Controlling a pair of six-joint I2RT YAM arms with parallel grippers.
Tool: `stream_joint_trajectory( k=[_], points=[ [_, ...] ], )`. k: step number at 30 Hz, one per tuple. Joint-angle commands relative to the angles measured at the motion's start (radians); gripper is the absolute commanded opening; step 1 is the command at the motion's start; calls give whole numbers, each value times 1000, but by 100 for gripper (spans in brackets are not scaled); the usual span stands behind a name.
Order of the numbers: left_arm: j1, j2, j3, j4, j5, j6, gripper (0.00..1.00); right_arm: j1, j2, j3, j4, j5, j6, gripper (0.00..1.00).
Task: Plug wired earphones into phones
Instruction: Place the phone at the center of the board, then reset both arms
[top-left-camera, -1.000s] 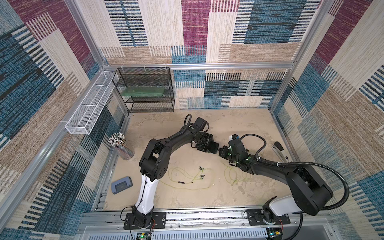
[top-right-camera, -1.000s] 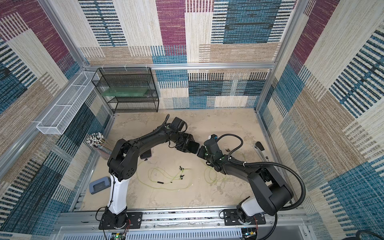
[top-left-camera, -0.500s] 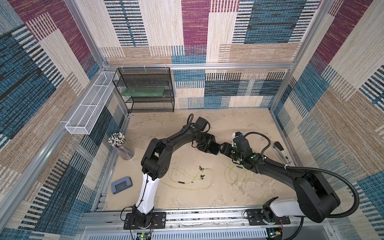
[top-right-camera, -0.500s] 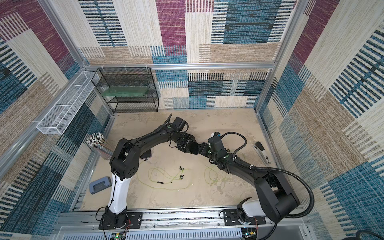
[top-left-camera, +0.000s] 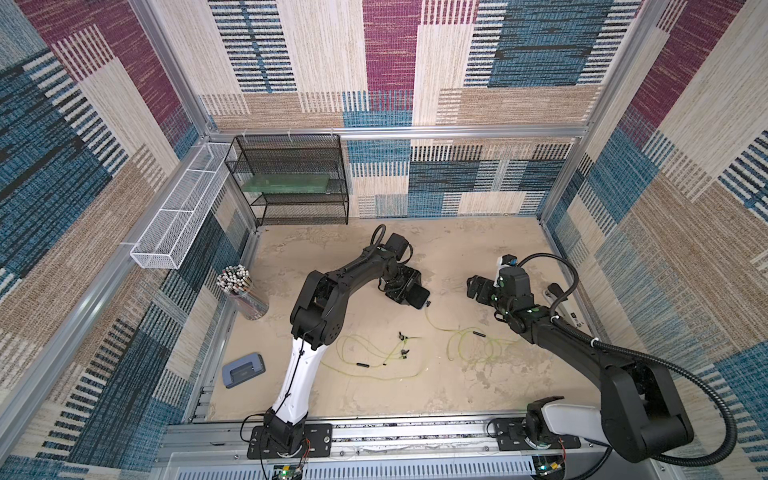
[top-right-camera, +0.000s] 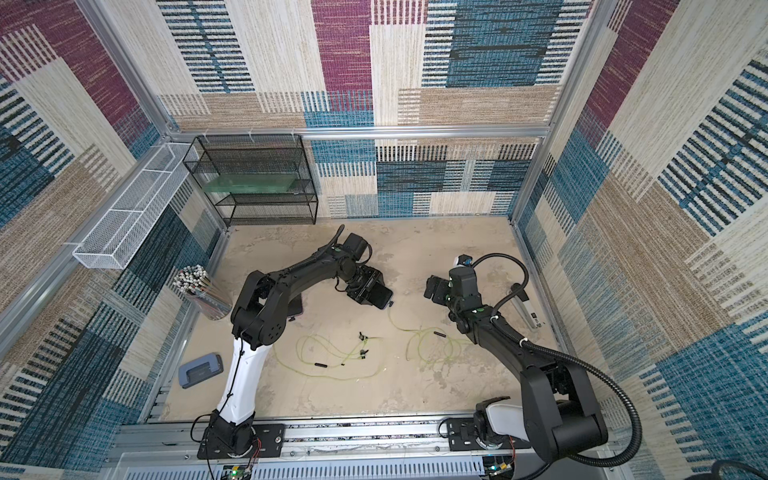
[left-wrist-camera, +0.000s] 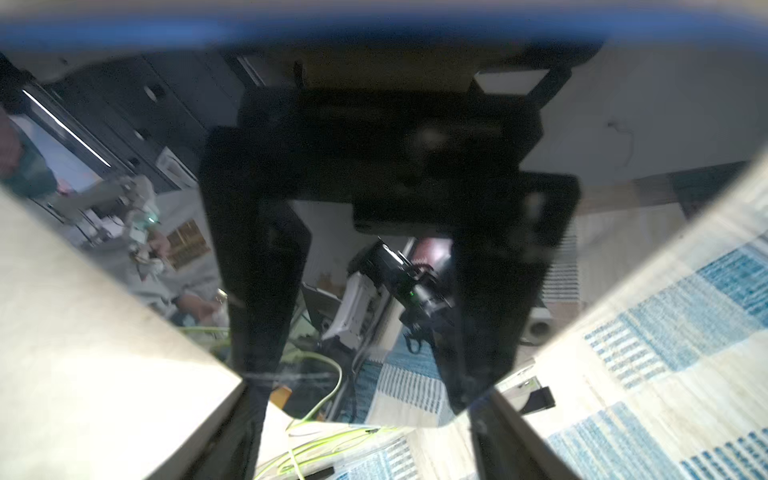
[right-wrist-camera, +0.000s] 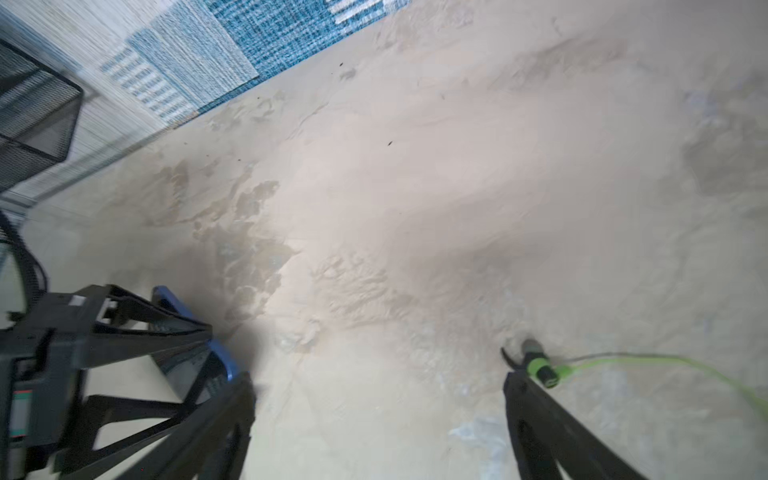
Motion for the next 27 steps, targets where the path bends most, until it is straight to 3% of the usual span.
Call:
stream_joint_trajectory(
  k=[1, 7, 10, 12, 20, 27],
  points=[
    [10, 4, 3, -60, -153, 190, 99, -18, 51, -12, 195, 149, -194, 95],
    [23, -88, 75, -198, -337, 504, 99, -61, 193, 56, 323, 186, -320, 95],
    [39, -190, 30, -191, -391, 614, 99, -85, 270, 51, 404, 184, -356, 95],
    [58, -300, -40, -153, -466, 719, 99, -114, 320, 43, 425, 110, -333, 95],
    [186, -802, -573, 184, -870, 1106, 99, -44, 156, -218, 741, 159, -408, 95],
    [347, -1080, -1072, 615, -917, 1253, 99, -92, 94, -283, 797, 78, -381, 95]
  ],
)
